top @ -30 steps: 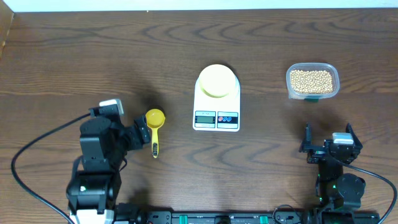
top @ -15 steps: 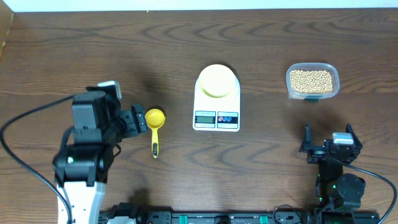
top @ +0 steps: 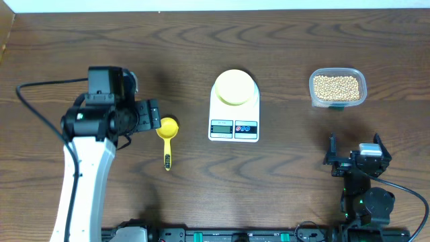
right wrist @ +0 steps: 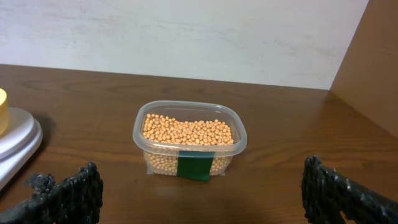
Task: Scoop item into bowl and weigh 50g on scale
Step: 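Move the left gripper over the yellow scoop handle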
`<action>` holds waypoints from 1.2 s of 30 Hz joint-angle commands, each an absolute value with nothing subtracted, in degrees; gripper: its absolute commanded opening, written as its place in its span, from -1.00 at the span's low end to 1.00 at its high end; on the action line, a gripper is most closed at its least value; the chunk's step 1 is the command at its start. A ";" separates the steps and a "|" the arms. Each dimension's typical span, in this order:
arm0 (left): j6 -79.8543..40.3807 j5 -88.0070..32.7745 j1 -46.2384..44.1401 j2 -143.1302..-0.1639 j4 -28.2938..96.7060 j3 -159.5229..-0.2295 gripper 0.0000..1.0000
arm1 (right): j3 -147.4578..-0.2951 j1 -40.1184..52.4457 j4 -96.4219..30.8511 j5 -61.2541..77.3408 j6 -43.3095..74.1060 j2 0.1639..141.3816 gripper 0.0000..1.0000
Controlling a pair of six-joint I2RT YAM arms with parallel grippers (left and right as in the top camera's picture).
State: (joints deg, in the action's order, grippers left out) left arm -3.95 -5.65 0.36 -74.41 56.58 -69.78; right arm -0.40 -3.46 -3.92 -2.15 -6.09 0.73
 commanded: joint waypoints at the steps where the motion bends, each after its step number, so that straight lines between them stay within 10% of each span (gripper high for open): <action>1: -2.57 -5.69 1.28 -77.54 56.88 -71.77 0.79 | -0.32 -2.90 -4.12 -2.22 -6.04 0.34 0.98; 36: -0.84 -5.76 2.74 -99.57 55.40 -71.75 0.79 | -0.32 -2.90 -4.12 -2.24 -6.04 0.34 0.98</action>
